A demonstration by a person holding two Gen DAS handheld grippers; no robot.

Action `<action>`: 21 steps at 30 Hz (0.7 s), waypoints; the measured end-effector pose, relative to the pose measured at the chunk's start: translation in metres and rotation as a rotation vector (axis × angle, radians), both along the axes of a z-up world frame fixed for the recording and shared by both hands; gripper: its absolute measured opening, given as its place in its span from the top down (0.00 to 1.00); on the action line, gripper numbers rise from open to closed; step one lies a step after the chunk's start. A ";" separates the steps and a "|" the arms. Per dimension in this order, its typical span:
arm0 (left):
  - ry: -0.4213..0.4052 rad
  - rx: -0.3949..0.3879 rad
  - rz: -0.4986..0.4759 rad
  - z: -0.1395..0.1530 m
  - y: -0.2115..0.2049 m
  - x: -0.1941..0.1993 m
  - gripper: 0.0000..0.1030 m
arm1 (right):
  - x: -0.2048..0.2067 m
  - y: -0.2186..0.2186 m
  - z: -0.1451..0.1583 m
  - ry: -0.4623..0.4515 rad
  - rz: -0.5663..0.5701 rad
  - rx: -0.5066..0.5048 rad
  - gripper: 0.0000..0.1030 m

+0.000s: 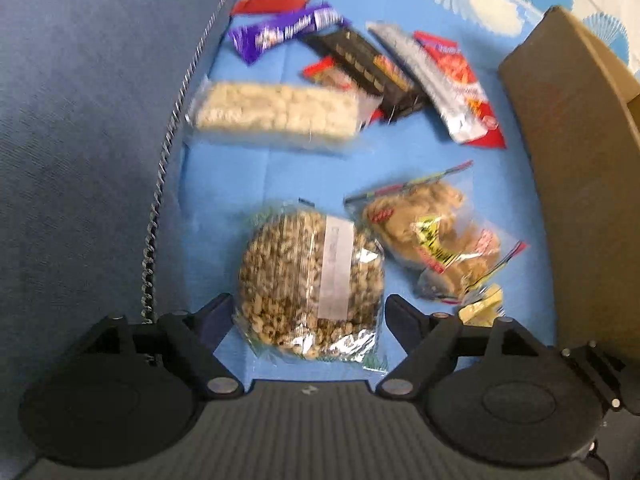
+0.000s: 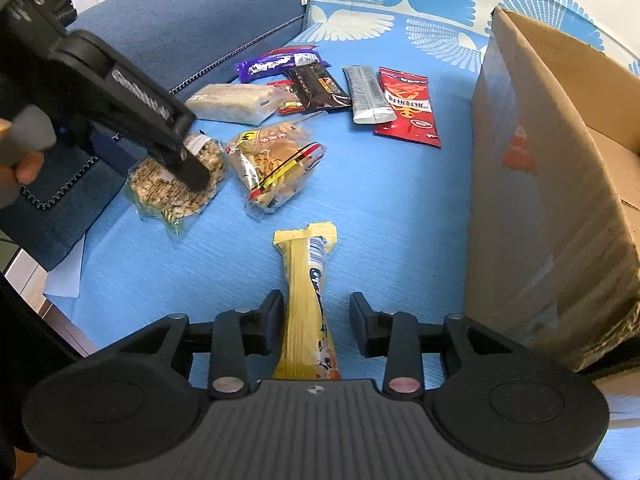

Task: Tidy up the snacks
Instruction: 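Grasp the round clear bag of puffed grains with the left tool while right holds bar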

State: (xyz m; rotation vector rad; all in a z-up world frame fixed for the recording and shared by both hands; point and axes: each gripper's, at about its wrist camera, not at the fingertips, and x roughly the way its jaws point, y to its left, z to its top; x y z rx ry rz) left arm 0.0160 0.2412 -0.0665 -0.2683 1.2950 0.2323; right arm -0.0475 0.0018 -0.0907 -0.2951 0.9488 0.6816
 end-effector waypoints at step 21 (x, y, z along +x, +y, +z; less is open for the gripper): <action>-0.001 0.030 -0.020 -0.002 -0.002 0.003 0.20 | -0.006 0.000 0.010 -0.070 0.016 0.003 0.85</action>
